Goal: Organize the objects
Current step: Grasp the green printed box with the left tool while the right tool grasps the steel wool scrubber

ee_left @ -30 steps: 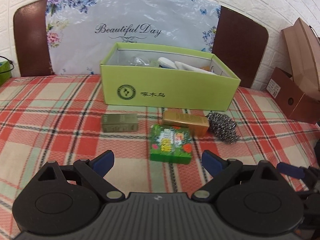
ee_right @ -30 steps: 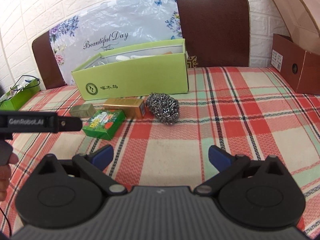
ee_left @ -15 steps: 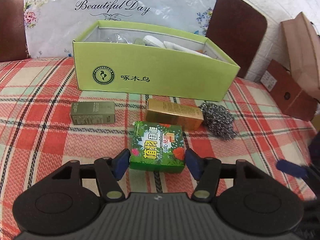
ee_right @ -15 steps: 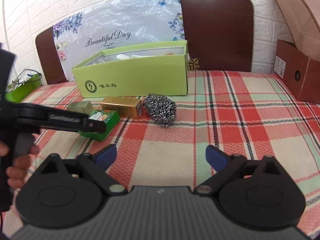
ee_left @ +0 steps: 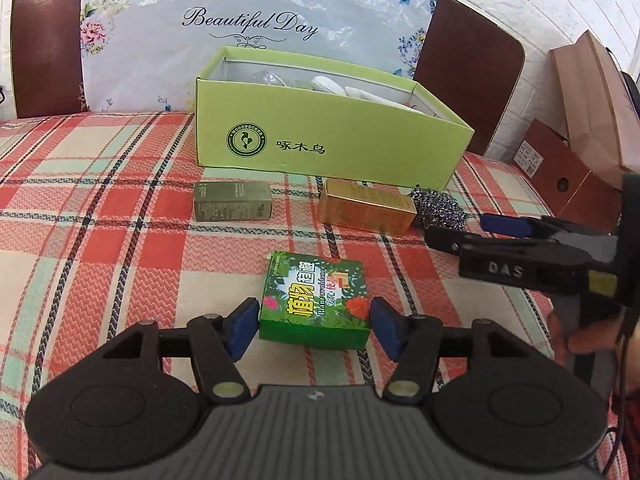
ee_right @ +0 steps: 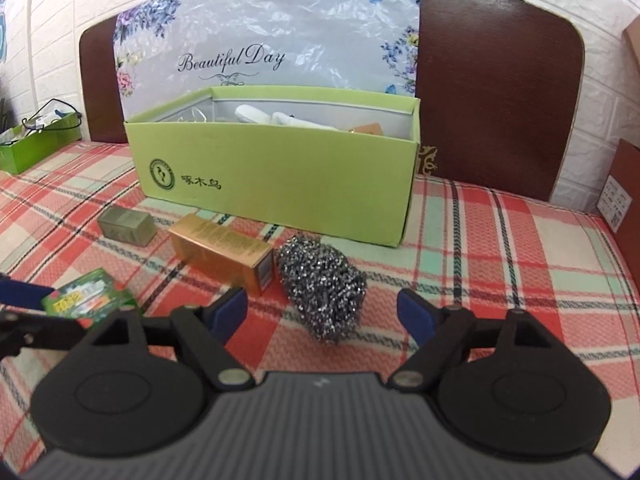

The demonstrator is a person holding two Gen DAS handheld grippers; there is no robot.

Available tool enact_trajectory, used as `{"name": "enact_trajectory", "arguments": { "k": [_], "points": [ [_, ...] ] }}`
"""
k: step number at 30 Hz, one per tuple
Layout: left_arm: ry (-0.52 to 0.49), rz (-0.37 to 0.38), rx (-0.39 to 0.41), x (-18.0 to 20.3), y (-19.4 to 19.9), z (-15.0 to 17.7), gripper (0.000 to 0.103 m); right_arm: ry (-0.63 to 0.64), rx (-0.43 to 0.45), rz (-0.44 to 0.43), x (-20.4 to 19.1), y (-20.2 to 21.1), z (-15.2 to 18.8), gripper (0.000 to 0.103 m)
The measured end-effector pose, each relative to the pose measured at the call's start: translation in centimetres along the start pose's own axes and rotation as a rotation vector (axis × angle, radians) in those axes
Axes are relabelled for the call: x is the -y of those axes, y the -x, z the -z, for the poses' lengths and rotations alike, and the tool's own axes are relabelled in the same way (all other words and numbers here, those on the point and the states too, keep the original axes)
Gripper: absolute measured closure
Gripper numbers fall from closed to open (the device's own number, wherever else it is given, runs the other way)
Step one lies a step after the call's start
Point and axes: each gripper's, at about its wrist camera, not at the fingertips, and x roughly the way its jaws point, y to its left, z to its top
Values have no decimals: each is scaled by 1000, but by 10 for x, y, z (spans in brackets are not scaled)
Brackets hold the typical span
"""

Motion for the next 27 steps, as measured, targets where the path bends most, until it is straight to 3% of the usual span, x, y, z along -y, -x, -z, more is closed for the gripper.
{"name": "enact_trajectory", "arguments": {
  "k": [1, 2, 5, 9, 13, 17, 22, 27],
  "points": [
    [0, -3, -3, 0, 0, 0, 40, -12, -7, -11, 2, -3, 0, 60],
    [2, -7, -4, -1, 0, 0, 40, -28, -13, -10, 4, -5, 0, 72],
    [7, -17, -5, -2, -1, 0, 39, -82, -35, 7, 8, 2, 5, 79],
    [10, -33, -6, 1, -2, 0, 39, -127, -63, -4, 3, 29, 16, 79],
    [15, -55, -5, 5, -3, -1, 37, -189, -86, -76, -9, 58, 34, 79],
    [11, -73, -11, 8, -3, 0, 37, -111, -102, -107, -30, 72, 42, 62],
    [2, -86, -9, 12, -3, -2, 37, -8, -59, -105, -43, 80, 33, 49],
    [-7, -85, -16, 12, -5, -3, 37, -7, -50, -88, -40, 74, 29, 49]
  ]
}}
